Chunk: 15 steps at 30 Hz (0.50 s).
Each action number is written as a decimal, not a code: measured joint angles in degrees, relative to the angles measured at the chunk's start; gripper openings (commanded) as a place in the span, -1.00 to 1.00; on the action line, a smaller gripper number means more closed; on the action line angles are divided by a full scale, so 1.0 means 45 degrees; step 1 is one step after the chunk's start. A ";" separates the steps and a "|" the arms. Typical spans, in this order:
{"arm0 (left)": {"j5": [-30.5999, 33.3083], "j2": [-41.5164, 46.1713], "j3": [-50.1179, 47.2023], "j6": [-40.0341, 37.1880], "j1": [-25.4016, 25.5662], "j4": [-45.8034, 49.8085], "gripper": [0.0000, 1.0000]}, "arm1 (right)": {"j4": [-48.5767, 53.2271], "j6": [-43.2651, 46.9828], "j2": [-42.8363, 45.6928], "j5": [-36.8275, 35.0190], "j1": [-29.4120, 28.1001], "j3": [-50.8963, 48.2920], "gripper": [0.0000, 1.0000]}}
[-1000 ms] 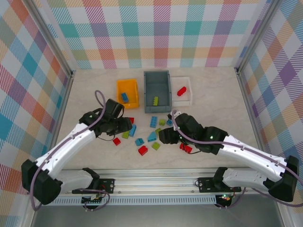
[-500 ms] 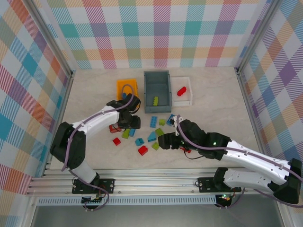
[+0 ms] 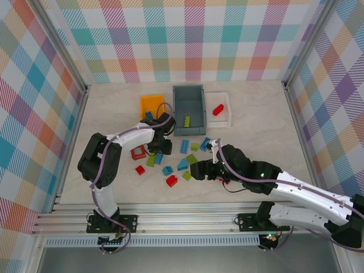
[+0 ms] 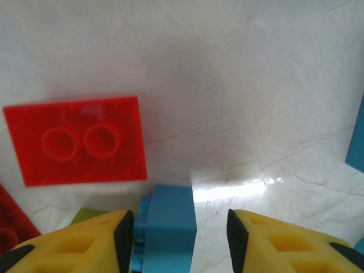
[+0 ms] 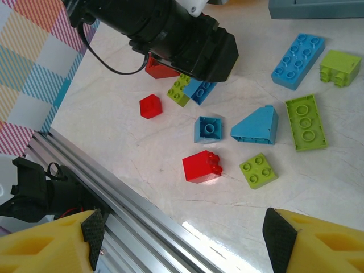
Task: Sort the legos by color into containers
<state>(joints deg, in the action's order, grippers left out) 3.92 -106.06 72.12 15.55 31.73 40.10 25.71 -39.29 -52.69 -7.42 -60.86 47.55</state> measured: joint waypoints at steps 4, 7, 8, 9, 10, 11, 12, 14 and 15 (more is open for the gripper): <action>-0.0005 -0.0087 0.0005 -0.0039 0.0000 -0.0049 -0.24 | 0.0000 -0.0087 0.0000 0.0000 0.0000 -0.0019 0.52; -0.0044 -0.0087 0.0005 -0.0034 0.0000 -0.0053 -0.25 | 0.0000 -0.0097 0.0000 -0.0005 0.0000 -0.0073 0.52; -0.0073 -0.0087 0.0005 -0.0010 0.0005 -0.0058 -0.24 | 0.0005 -0.0097 0.0000 -0.0005 0.0000 -0.0078 0.52; -0.0102 -0.0087 -0.0005 0.0005 0.0015 -0.0078 -0.24 | 0.0005 -0.0107 0.0000 -0.0005 0.0000 -0.0083 0.53; -0.0107 -0.0087 -0.0034 0.0015 0.0029 -0.0121 -0.24 | 0.0005 -0.0121 0.0000 -0.0005 0.0000 -0.0083 0.53; -0.0126 -0.0087 -0.0073 0.0019 0.0058 -0.0199 -0.24 | 0.0005 -0.0126 0.0000 -0.0010 0.0000 -0.0083 0.53; -0.0126 -0.0087 -0.0112 0.0049 0.0092 -0.0262 -0.25 | 0.0005 -0.0126 0.0000 -0.0010 0.0000 -0.0083 0.53; -0.0117 -0.0087 -0.0180 0.0058 0.0141 -0.0301 -0.27 | 0.0005 -0.0131 0.0000 -0.0015 0.0000 -0.0097 0.53; -0.0097 -0.0087 -0.0214 0.0063 0.0175 -0.0321 -0.29 | 0.0000 -0.0131 0.0000 -0.0015 0.0000 -0.0107 0.52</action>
<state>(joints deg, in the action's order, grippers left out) 3.49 -106.45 71.16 15.84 32.51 38.65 25.71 -39.88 -52.69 -7.49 -60.86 47.07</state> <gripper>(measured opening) 0.367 0.763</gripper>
